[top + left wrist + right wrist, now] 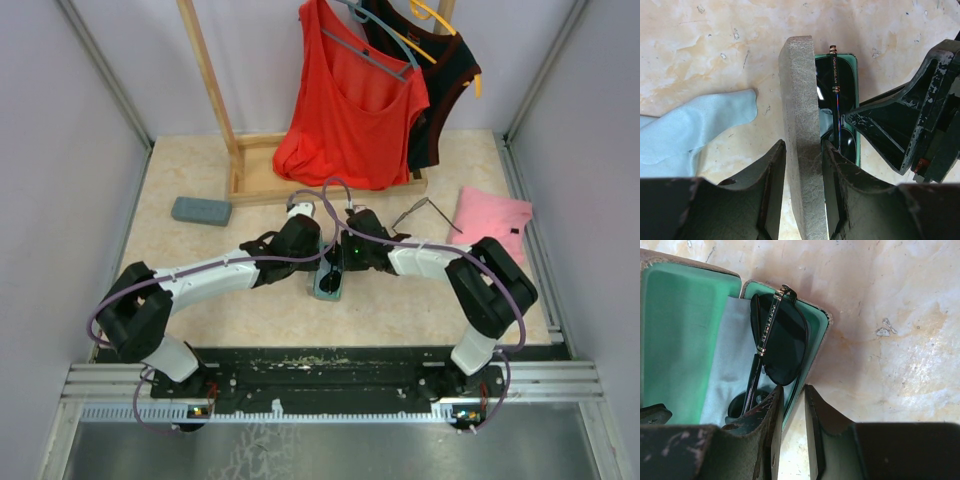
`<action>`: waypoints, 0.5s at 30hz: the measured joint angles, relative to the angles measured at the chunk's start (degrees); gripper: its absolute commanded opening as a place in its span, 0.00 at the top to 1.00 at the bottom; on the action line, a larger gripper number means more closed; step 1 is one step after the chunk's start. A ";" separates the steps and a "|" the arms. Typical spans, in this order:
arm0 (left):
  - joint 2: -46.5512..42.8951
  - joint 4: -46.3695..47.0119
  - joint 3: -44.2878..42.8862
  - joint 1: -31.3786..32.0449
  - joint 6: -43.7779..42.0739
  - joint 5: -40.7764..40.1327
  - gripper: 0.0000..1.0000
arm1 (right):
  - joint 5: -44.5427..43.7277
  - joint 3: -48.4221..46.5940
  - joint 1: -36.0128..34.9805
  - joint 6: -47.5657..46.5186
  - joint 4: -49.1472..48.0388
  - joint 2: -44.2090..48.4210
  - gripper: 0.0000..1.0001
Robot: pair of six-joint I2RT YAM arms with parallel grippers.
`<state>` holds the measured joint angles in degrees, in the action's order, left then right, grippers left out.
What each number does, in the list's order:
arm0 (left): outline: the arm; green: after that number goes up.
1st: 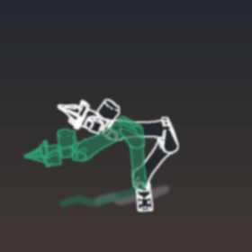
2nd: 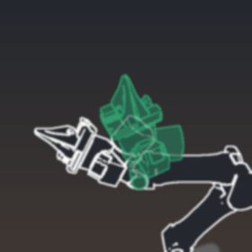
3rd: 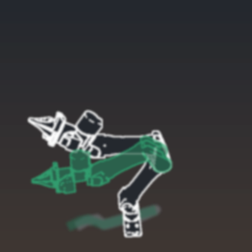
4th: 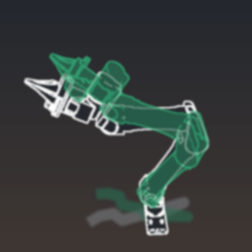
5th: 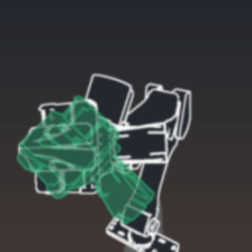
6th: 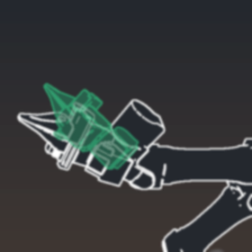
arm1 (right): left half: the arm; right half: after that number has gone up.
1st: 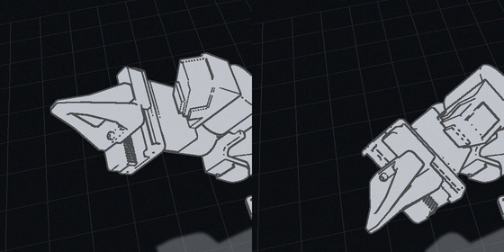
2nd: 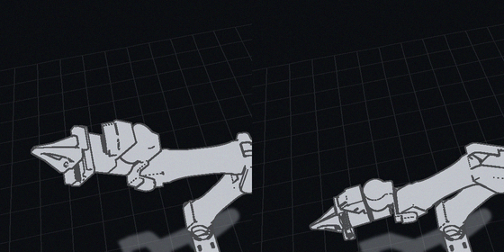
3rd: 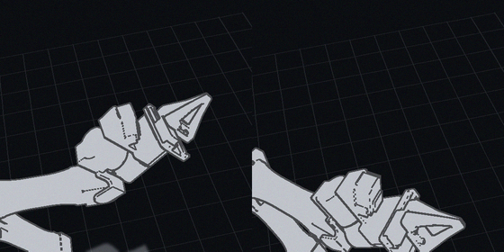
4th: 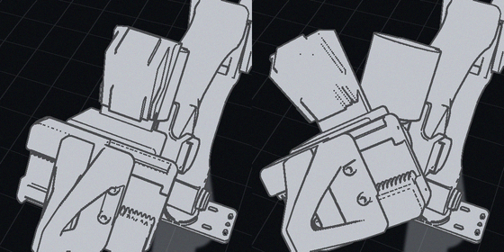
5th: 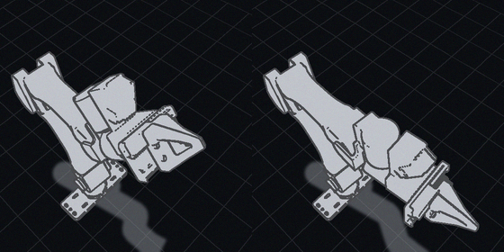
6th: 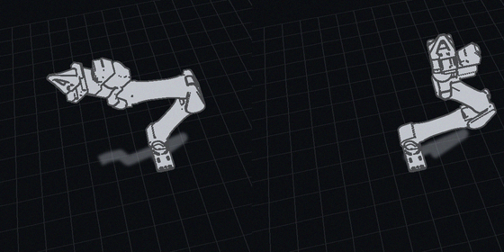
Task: Organize the sunglasses
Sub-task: Place the sunglasses in the sunglasses case.
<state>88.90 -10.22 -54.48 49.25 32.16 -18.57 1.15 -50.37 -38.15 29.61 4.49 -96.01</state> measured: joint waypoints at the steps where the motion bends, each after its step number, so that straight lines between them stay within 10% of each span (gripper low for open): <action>1: 0.00 0.00 0.00 0.00 0.00 0.02 0.59 | 0.00 0.00 0.00 0.00 0.00 -0.04 0.77; 15: 0.00 0.02 0.02 0.00 0.00 0.13 0.59 | 0.15 -1.03 -0.33 -0.02 0.42 -1.27 0.79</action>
<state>88.90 -10.20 -54.46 49.25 32.16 -18.44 1.30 -51.40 -38.48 29.58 4.91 -97.27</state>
